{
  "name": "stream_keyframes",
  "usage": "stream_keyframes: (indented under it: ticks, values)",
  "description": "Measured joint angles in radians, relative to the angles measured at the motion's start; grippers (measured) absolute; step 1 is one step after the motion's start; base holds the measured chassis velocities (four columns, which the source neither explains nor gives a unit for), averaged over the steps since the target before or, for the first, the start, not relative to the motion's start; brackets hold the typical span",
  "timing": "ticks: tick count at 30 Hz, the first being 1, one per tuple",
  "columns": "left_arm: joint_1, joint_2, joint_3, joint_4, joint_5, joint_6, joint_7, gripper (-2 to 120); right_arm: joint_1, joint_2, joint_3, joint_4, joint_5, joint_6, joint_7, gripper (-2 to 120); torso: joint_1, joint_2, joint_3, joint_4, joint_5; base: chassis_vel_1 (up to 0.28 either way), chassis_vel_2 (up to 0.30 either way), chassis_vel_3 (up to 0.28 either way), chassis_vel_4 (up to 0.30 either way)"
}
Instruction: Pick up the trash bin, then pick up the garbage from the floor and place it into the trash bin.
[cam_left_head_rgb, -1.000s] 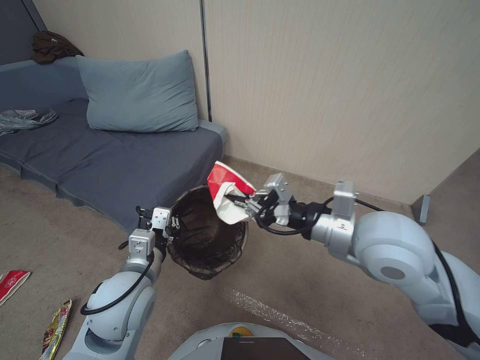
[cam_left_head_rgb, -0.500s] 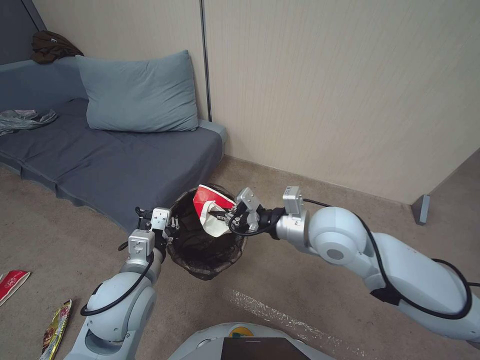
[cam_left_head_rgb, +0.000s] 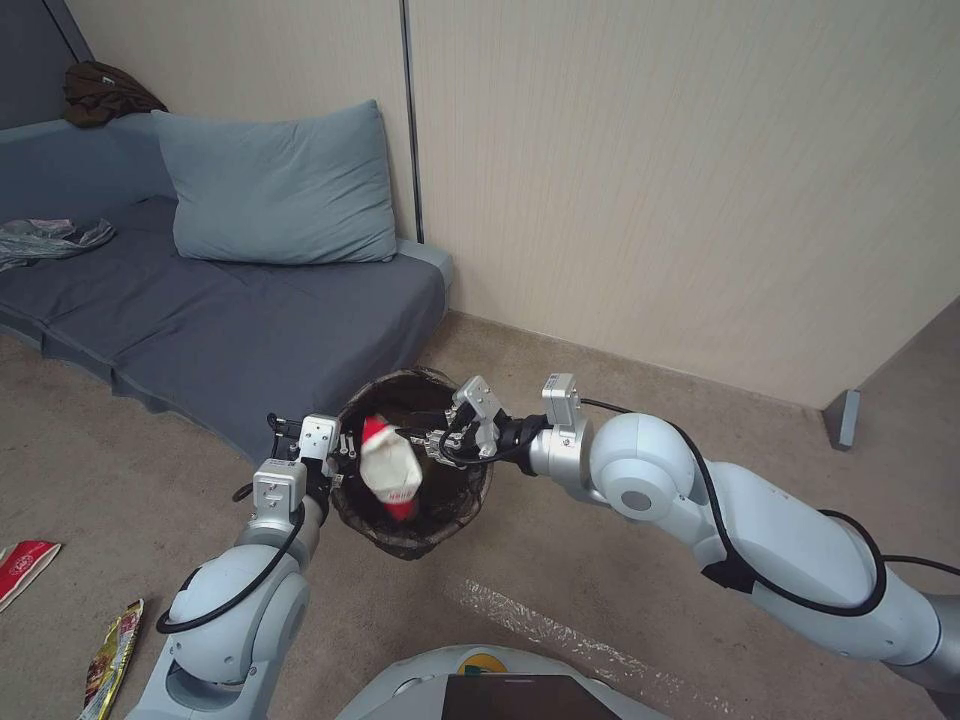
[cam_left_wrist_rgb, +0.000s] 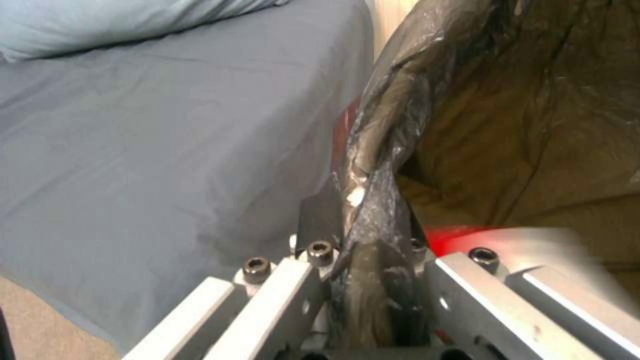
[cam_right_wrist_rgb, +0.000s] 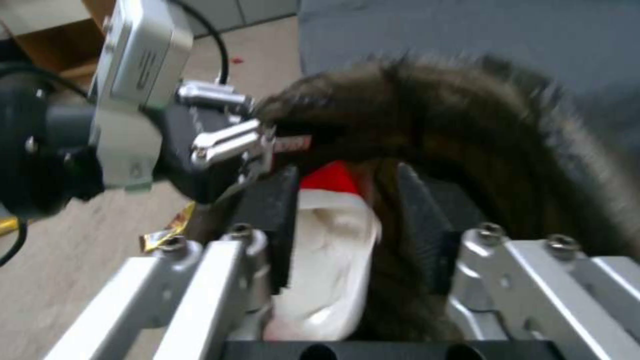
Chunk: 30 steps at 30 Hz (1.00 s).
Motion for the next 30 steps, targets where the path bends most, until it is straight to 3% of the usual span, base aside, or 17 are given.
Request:
stream_keyframes:
  ticks: [7, 9, 17, 19, 30]
  values:
    - [-0.006, 0.001, 0.003, 0.003, 0.0, 0.0, 0.0, 0, -0.011, -0.001, 0.024, 0.001, 0.0, 0.008, 0.003, 65, 0.0, 0.0, 0.0, 0.0, 0.0001, 0.0, 0.0, 0.0, 0.0]
    - [-0.006, 0.003, 0.001, 0.002, -0.002, 0.0, 0.001, 0, -0.037, -0.003, 0.08, 0.015, -0.001, 0.018, 0.004, 78, 0.0, 0.0, 0.0, 0.0001, 0.0001, 0.0, 0.0, 0.0, 0.0]
    - [-0.006, 0.006, -0.003, -0.005, -0.012, 0.0, 0.004, 0, -0.096, -0.027, 0.257, 0.057, -0.011, 0.044, 0.037, 99, 0.0, 0.0, 0.0, 0.0, 0.0001, 0.0, 0.0, 0.0, 0.0]
    - [-0.006, 0.006, -0.003, -0.007, -0.018, 0.0, 0.004, 0, -0.133, -0.042, 0.329, 0.076, -0.056, 0.063, 0.089, 100, 0.0, 0.0, 0.0, 0.0001, 0.0001, 0.0, 0.0, 0.0, 0.0]
    - [-0.006, 0.005, -0.003, -0.008, -0.023, 0.0, 0.001, 0, -0.187, -0.048, 0.414, 0.091, -0.099, 0.075, 0.135, 100, 0.0, 0.0, 0.0, 0.0002, 0.0001, 0.0, 0.0, 0.0, 0.0]
